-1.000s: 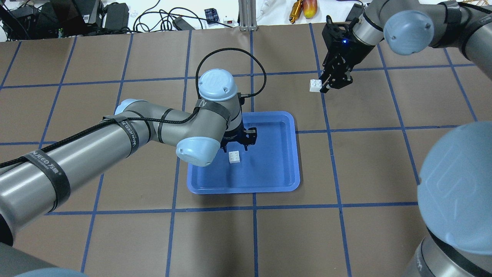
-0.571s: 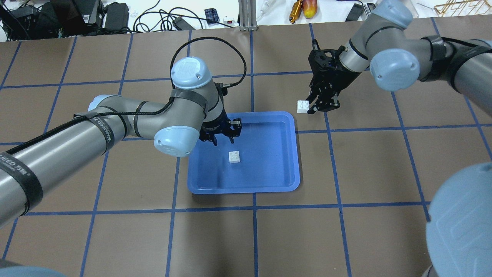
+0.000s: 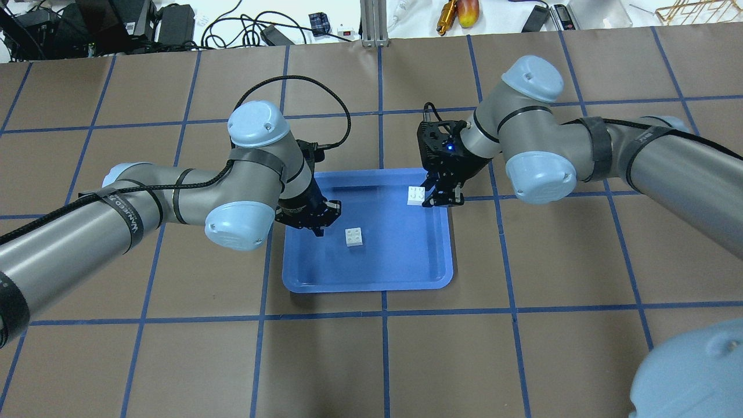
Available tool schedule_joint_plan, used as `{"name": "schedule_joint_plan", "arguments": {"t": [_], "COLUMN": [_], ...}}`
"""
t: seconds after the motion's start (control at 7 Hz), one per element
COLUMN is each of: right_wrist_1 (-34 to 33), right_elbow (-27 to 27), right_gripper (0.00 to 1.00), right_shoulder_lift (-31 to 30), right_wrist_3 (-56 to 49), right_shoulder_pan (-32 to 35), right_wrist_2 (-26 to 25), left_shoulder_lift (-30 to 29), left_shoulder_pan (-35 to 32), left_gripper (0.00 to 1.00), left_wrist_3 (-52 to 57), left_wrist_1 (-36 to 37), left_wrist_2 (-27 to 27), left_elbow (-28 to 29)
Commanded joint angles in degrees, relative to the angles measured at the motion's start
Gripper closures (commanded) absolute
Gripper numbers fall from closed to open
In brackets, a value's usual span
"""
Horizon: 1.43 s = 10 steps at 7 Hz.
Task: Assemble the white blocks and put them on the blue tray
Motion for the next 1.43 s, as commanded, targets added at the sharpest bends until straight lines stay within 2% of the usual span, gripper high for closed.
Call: {"name": "schedule_joint_plan", "arguments": {"t": [0.0,0.43,0.71,1.29], "right_wrist_1": [-4.11,-10.87,-10.88,-10.89], "right_elbow": [0.53,1.58,2.45,2.9], "right_gripper": [1.0,1.0,1.0,1.0], "right_shoulder_lift": [0.77,5.07,5.25,5.34], "right_wrist_3": [3.72,3.81,4.07,5.83], "right_shoulder_pan": [3.38,5.4,6.19,7.6], "right_wrist_2": [-0.32,-0.23,-0.14,-0.23], "left_shoulder_lift": [-0.99,-2.31,-2.14,-2.05], "left_shoulder_pan": [0.21,0.3,0.38,0.38], "left_gripper": [1.0,1.0,1.0,1.0], "left_wrist_3": [-0.89,-0.29,-1.07,-2.83], "left_wrist_1": [0.81,0.64,0.81,0.81], "left_wrist_2": [-4.47,-4.56,-6.74,-7.2], "left_elbow": [-0.26,-0.26,0.09,-0.26]}}
